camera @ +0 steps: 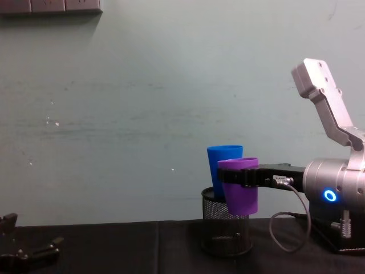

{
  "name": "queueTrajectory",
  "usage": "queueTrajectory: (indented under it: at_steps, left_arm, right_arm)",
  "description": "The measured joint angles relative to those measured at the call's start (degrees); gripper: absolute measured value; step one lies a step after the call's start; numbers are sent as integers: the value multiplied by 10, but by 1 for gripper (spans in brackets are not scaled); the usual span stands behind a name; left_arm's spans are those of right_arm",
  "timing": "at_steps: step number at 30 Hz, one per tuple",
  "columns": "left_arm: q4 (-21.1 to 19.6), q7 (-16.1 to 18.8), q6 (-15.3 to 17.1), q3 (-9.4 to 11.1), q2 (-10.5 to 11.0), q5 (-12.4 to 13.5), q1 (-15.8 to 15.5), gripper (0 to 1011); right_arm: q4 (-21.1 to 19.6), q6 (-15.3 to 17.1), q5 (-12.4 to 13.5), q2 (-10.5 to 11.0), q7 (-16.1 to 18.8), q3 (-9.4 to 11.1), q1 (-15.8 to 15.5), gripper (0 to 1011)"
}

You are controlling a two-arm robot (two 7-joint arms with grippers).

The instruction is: Pick up one cup with a gripper and tap it against the other cup.

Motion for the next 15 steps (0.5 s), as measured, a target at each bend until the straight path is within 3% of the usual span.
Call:
queueTrajectory:
  at_steps: [15]
  left_arm:
    - [0, 0, 0, 0, 0, 0, 0, 1000]
  right_arm:
    - [0, 0, 0, 0, 0, 0, 0, 730]
